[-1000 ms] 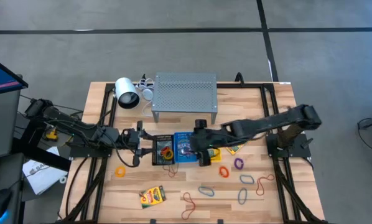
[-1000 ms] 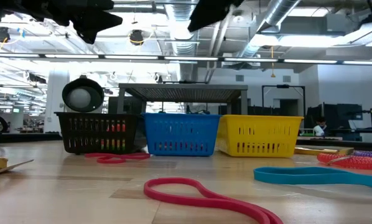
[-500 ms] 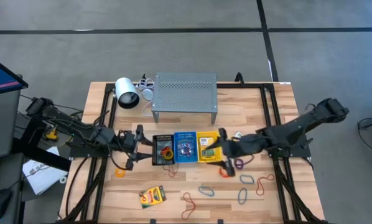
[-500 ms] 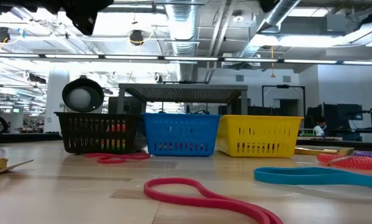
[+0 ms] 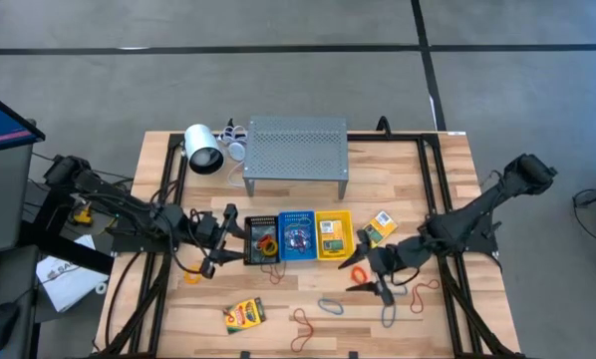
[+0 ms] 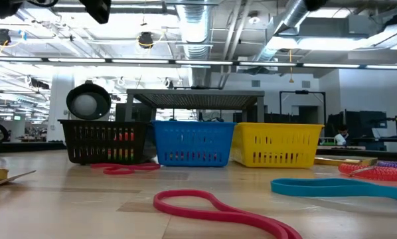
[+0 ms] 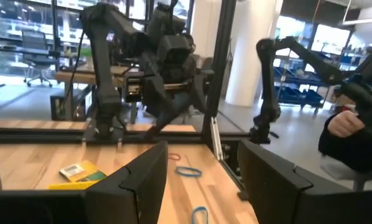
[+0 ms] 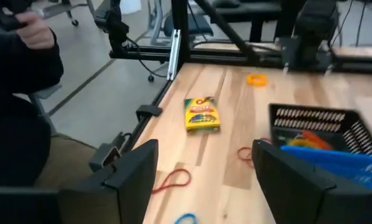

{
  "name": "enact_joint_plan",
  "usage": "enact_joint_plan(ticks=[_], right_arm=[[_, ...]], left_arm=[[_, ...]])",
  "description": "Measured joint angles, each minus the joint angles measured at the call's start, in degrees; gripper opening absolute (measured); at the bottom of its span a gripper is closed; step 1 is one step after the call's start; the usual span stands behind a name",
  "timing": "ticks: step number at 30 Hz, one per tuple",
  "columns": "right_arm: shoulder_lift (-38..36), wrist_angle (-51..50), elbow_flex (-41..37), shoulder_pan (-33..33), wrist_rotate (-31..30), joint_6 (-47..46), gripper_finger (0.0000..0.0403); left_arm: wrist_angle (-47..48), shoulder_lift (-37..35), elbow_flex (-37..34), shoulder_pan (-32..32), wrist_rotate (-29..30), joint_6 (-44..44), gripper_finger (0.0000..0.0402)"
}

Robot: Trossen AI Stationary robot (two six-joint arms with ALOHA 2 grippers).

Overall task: Pick & Place Office Desk Supplies
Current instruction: Put the blue rubber band into the blue basket

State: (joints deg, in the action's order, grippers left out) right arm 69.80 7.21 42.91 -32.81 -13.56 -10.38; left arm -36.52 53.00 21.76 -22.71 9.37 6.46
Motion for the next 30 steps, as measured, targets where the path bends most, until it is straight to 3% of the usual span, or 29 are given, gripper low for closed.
enact_joint_plan(ticks=[11, 17, 30], right_arm=[[13.9, 5.4, 0.2, -0.8, 0.8, -10.9, 0.0255], [19.2, 4.1, 4.4, -3.1, 1.9, -13.7, 0.0255], [35.9, -27.4, 25.8, -6.1, 1.6, -16.7, 0.0255]], left_arm=[[-15.1, 12.2, 0.0, -2.8, -2.4, 0.0, 0.0191], [-18.1, 15.5, 0.0, -3.2, -2.4, 0.0, 0.0191], [-21.0, 17.2, 0.0, -3.8, -2.4, 1.5, 0.0191]])
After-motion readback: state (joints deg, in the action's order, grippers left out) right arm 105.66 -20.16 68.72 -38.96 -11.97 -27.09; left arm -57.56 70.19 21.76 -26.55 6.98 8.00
